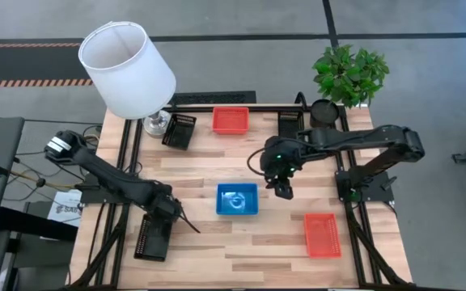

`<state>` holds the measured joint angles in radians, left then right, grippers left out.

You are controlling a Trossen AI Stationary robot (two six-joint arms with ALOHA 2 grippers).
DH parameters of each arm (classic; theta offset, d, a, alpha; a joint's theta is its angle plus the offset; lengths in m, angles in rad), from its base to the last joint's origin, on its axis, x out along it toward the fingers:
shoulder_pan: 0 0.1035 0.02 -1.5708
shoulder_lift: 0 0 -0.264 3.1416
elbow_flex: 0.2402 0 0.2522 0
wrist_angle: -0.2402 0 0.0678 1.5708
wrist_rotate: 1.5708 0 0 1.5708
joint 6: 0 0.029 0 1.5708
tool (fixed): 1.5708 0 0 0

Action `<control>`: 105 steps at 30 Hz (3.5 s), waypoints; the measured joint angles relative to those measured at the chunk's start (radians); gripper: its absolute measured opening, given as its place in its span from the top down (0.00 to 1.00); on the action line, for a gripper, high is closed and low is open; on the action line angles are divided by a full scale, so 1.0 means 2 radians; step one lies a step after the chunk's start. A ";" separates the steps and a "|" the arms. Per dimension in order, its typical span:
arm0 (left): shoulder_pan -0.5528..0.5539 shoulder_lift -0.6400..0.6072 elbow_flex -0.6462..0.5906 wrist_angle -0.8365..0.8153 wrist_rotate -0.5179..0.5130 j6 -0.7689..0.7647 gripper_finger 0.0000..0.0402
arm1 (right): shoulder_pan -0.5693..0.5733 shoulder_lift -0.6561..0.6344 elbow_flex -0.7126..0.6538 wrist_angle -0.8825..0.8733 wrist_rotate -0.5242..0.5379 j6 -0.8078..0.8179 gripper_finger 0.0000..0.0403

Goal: Stack baskets by color
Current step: Stack the bottom left black bin on the top right black bin

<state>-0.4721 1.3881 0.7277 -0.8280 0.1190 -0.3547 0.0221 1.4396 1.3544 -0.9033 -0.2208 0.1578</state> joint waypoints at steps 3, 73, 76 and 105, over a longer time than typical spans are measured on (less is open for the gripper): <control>0.000 0.020 0.000 0.016 0.006 0.003 0.47 | 0.006 -0.018 0.000 -0.016 0.021 0.004 0.56; 0.323 0.107 0.327 0.071 -0.268 -0.097 1.00 | -0.053 -0.131 -0.180 0.299 0.252 -0.005 0.41; 0.330 0.109 0.326 0.060 -0.262 -0.098 1.00 | -0.061 -0.090 -0.143 0.286 0.250 -0.011 0.32; 0.337 0.108 0.326 0.080 -0.207 -0.025 0.89 | -0.077 0.090 -0.006 0.164 0.270 0.009 0.96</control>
<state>0.2024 1.6035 1.3804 -0.6680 -0.2958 -0.4038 -0.1314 1.6203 1.3415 -0.5751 0.3198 0.1753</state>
